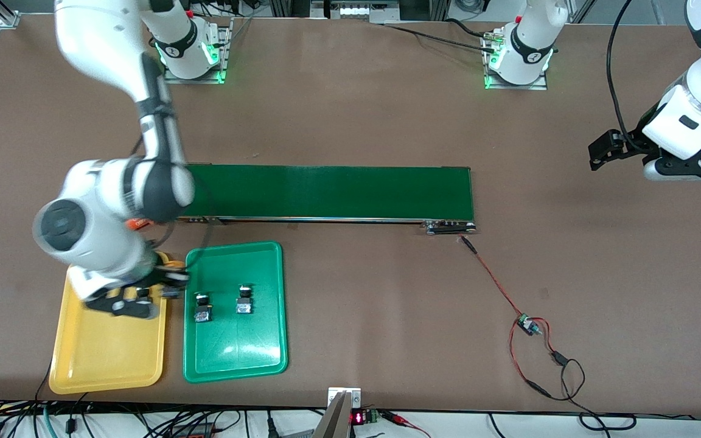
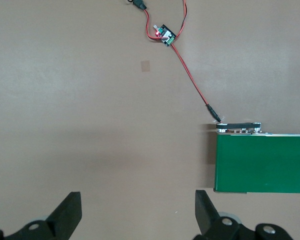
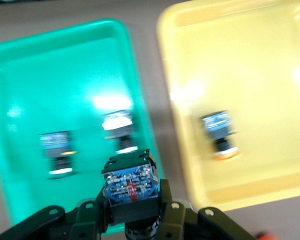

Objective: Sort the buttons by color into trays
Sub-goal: 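Carry the button to the yellow tray with the right gripper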

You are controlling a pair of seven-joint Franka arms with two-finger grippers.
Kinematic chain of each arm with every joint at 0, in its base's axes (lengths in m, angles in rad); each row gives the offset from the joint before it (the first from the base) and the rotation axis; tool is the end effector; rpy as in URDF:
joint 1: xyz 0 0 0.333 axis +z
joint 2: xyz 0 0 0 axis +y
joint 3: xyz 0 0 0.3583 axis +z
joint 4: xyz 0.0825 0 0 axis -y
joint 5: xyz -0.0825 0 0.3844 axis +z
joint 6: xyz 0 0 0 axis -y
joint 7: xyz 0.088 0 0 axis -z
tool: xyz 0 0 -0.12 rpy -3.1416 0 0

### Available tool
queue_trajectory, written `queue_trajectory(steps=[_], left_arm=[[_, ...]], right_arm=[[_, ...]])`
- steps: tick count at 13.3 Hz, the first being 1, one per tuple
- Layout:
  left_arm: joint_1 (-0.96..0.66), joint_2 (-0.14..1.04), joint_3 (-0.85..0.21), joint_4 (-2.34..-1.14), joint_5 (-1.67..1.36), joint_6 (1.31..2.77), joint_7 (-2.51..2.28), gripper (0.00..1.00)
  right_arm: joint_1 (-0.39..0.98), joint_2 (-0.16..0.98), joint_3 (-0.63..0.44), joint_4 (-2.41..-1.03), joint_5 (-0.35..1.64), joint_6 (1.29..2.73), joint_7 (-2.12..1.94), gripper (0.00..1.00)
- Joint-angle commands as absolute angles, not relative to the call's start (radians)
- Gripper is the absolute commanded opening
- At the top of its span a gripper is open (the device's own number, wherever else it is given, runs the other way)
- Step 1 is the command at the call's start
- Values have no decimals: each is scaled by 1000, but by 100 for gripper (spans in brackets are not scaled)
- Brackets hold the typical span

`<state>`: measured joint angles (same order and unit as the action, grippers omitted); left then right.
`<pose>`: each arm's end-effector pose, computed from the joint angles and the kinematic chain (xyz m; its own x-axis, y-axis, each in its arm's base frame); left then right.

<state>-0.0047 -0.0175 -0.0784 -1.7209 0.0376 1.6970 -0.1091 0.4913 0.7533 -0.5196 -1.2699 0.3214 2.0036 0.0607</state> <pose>0.5538 -0.0424 0.6031 0.9998 0.0212 -0.0023 0.0211 -0.9990 -0.0391 0.7658 0.1113 0.3694 0.9939 -0.0793 0.0764 -0.0827 -0.9957 0.0420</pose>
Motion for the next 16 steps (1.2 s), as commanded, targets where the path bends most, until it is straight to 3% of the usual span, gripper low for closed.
queue_trajectory(steps=[1, 7, 11, 15, 16], left_arm=[[0, -6, -84, -1692, 28, 1677, -114, 100], [0, -6, -83, -1692, 28, 1677, -114, 100], [0, -6, -83, -1692, 28, 1675, -114, 100], [2, -6, -83, -1692, 28, 1672, -112, 100], [2, -5, -83, -1692, 28, 1672, -112, 100]], right_arm=[[408, 781, -500, -1258, 298, 2008, -116, 0], [264, 845, -483, -1262, 325, 2114, -628, 0], [137, 919, -395, -1264, 420, 2183, -921, 0], [126, 960, -374, -1264, 428, 2259, -992, 0], [123, 963, -359, -1264, 434, 2276, -1018, 6]])
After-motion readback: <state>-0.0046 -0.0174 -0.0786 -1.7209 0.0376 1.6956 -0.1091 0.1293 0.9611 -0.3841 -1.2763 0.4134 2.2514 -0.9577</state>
